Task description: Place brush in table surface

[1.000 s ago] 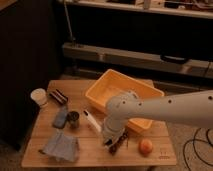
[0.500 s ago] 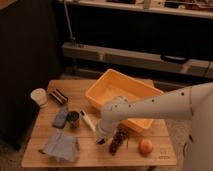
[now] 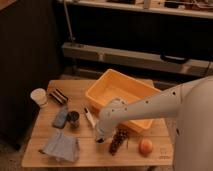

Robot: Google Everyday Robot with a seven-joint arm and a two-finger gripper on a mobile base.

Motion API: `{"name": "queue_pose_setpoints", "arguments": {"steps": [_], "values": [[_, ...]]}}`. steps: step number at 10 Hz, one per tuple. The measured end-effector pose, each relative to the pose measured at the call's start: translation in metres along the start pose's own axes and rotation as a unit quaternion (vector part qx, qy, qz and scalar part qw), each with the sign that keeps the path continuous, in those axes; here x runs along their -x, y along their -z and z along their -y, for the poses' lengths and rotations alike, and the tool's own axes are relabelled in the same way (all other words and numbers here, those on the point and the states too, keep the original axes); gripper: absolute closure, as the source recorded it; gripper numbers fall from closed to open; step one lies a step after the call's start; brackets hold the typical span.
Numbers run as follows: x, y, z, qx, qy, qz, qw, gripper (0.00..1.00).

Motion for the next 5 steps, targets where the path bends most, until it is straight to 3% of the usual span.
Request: {"name": "queue_pose_setpoints", "arguments": {"steps": [3, 4, 5], "values": [[0.003, 0.0004, -0.0038, -0.013, 0.005, 0.001, 0.9999, 0.28], [0.0037, -0.0006, -0.0045, -0.016, 0.006, -0.002, 0.9998, 0.21], [0.0037, -0.002, -0.0033, -0.018, 0.005, -0.007, 0.9998, 0.2]]}}
